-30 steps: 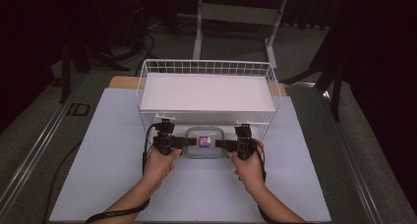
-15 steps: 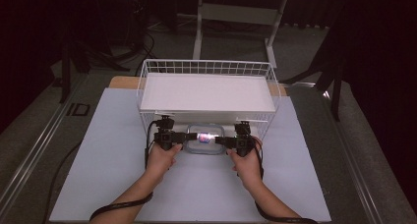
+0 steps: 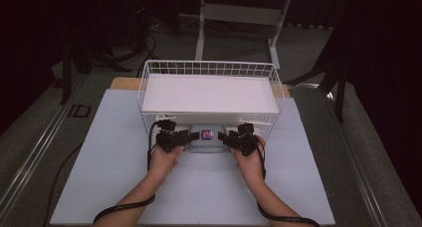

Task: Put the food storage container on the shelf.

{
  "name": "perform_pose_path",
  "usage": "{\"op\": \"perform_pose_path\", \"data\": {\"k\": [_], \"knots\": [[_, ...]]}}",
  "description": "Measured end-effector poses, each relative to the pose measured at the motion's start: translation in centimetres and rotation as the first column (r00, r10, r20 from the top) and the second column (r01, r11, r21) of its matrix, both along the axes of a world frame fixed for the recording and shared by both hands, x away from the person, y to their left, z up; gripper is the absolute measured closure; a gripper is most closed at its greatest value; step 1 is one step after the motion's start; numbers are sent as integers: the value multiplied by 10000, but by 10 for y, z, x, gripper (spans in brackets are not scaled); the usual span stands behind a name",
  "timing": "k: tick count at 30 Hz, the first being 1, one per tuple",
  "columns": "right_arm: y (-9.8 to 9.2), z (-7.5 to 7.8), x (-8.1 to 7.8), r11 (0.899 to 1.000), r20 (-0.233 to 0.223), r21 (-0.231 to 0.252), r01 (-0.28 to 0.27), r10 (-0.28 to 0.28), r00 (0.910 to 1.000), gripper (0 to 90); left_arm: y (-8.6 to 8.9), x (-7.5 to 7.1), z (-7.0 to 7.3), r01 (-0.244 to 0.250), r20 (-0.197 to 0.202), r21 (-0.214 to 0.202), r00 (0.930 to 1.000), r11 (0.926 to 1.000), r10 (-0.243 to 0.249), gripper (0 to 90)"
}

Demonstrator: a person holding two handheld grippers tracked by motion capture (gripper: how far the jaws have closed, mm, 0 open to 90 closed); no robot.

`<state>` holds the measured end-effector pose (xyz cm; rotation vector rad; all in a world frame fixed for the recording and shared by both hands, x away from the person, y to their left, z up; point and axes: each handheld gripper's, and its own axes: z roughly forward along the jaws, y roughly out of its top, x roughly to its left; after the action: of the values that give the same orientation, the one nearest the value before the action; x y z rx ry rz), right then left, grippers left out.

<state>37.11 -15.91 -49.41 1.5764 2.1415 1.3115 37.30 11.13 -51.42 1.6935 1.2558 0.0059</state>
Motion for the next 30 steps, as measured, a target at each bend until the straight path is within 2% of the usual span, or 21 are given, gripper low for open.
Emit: {"op": "perform_pose_path", "data": {"k": [1, 2, 4, 7, 9, 10, 11, 12, 15, 17, 18, 19, 21, 22, 26, 28, 30], "knots": [[0, 0, 0, 10000, 0, 0, 0, 0, 10000, 443, 1, 0, 0, -76, 102, 36, 9999, 10000, 76, 421], [-2, -1, 3, 10000, 253, -81, -39, 41, 9997, 420, 1, -1, 0, -163, 221, 117, 9996, 9998, 161, 422], [-3, -2, 4, 9999, 371, -121, -19, 24, 9993, 411, 2, -1, 0, -202, 205, 106, 9996, 9997, 200, 422], [-5, -2, 4, 10000, 401, -1, 17, -17, 9992, 391, 3, -5, 2, -301, 446, -281, 9985, 9992, 314, 422], [-6, -1, 0, 10000, 468, 22, 30, -31, 9989, 380, 3, -8, 4, -354, 588, -387, 9976, 9986, 376, 422], [-6, 0, -2, 10000, 515, -77, -51, 55, 9987, 379, 3, -11, 5, -452, 638, -275, 9969, 9986, 469, 422], [-7, 1, -5, 9997, 624, -215, -116, 130, 9980, 370, 2, -13, 6, -472, 609, -341, 9969, 9983, 492, 422], [-8, 2, -8, 9996, 651, -225, -140, 154, 9978, 370, 2, -17, 7, -471, 606, -450, 9969, 9979, 498, 422], [-9, 7, -22, 9987, 862, -340, -374, 402, 9955, 372, 5, -26, 8, -372, 818, -410, 9958, 9985, 404, 421], [-6, 9, -34, 9974, 818, -257, -666, 685, 9943, 418, 6, -34, 10, -340, 851, -207, 9957, 9992, 357, 392], [-3, 9, -39, 9962, 848, -313, -810, 834, 9929, 448, 7, -38, 11, -342, 991, -154, 9944, 9993, 355, 376], [-1, 8, -44, 9944, 792, -346, -996, 1021, 9916, 494, 8, -43, 11, -331, 1251, -57, 9916, 9994, 335, 347], [6, 4, -54, 9930, 672, -534, -1057, 1091, 9918, 573, 9, -54, 11, 36, 1765, 367, 9843, 9993, -100, 292], [9, 1, -58, 9913, 651, -680, -1130, 1174, 9910, 609, 9, -58, 10, 108, 1885, 521, 9819, 9986, -204, 236], [18, -8, -63, 9888, 449, -901, -1192, 1236, 9913, 779, 9, -73, 7, -218, 2307, 978, 9730, 9950, -14, 119], [22, -12, -62, 9876, 344, -966, -1236, 1274, 9912, 877, 10, -76, 5, -245, 2384, 1127, 9712, 9933, -31, 5], [26, -14, -60, 9850, 314, -1073, -1349, 1389, 9898, 899, 12, -78, 3, -451, 2538, 1107, 9671, 9928, 156, 5]]}}
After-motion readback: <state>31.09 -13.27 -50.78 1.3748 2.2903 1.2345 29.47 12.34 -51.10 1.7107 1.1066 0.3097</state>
